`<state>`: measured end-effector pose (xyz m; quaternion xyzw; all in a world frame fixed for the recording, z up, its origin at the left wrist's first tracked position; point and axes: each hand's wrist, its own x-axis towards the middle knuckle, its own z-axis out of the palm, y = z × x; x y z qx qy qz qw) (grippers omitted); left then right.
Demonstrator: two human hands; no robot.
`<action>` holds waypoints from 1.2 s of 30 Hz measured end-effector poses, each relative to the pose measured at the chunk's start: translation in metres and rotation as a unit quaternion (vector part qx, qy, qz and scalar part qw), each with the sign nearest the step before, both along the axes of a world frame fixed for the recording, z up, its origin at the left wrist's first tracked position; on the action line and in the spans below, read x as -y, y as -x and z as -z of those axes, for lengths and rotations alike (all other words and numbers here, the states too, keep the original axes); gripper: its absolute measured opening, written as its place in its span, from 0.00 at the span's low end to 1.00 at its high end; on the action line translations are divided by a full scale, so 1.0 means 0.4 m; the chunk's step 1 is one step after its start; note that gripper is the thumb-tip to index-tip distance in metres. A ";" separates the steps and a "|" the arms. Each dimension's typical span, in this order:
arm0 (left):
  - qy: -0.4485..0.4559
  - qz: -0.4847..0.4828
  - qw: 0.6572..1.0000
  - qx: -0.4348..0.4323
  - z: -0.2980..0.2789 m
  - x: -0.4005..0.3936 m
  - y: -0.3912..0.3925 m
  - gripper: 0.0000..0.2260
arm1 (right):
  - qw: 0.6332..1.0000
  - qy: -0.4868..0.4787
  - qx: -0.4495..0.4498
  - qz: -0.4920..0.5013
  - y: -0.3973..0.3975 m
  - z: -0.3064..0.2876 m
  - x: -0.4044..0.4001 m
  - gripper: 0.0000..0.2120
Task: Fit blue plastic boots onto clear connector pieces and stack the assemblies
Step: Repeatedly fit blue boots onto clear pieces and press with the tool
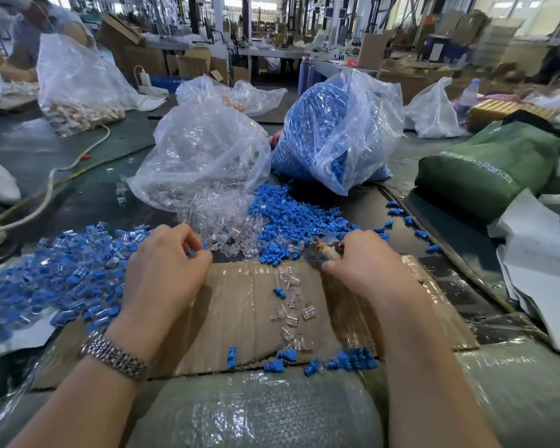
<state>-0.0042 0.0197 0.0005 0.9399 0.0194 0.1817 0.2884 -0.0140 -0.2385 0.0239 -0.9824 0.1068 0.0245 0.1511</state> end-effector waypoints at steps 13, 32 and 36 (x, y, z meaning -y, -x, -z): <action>-0.092 0.102 0.990 0.042 0.029 0.031 -0.006 0.05 | 0.988 -0.057 0.014 -0.143 0.021 -0.010 -0.114 0.21; -0.152 0.360 0.921 -0.003 0.066 0.132 0.003 0.22 | 0.985 -0.169 0.028 -0.022 0.007 -0.013 -0.074 0.11; -0.157 0.363 0.918 0.022 0.066 0.129 0.004 0.16 | 0.981 -0.192 -0.011 -0.030 0.010 -0.015 -0.096 0.09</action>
